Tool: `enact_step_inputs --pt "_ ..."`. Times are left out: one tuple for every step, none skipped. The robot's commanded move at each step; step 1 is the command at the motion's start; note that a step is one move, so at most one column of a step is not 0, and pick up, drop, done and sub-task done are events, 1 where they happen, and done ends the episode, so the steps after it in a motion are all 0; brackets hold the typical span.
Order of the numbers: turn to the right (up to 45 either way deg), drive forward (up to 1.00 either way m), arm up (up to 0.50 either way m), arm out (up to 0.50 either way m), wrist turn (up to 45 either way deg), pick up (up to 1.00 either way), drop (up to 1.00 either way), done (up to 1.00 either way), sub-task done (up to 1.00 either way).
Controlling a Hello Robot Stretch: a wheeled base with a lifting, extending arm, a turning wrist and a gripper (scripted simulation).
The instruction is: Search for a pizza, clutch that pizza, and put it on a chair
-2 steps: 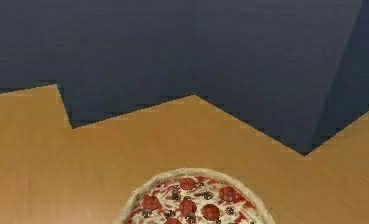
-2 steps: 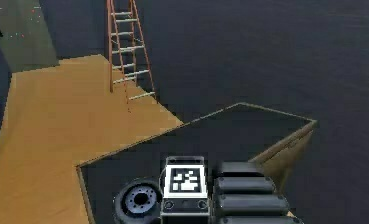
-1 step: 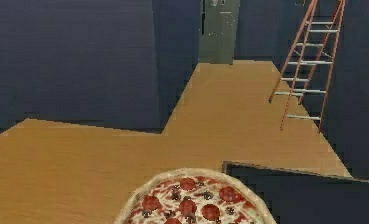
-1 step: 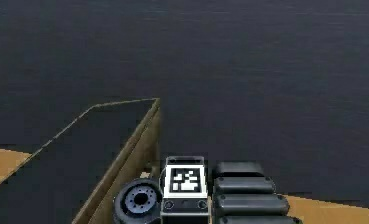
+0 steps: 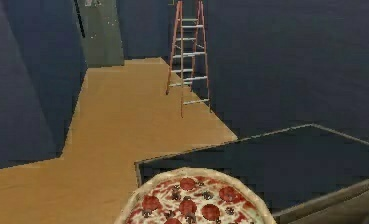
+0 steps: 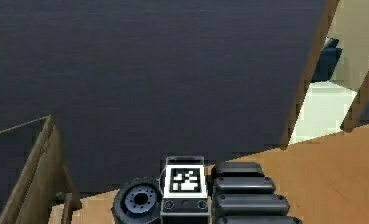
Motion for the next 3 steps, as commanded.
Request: enact_step_inputs --pt "-45.0 0.00 0.00 0.00 0.0 0.00 0.00 0.00 0.00" --pt "-42.0 0.00 0.00 0.00 0.0 0.00 0.00 0.00 0.00" --pt "45.0 0.00 0.00 0.00 0.0 0.00 0.00 0.00 0.00"
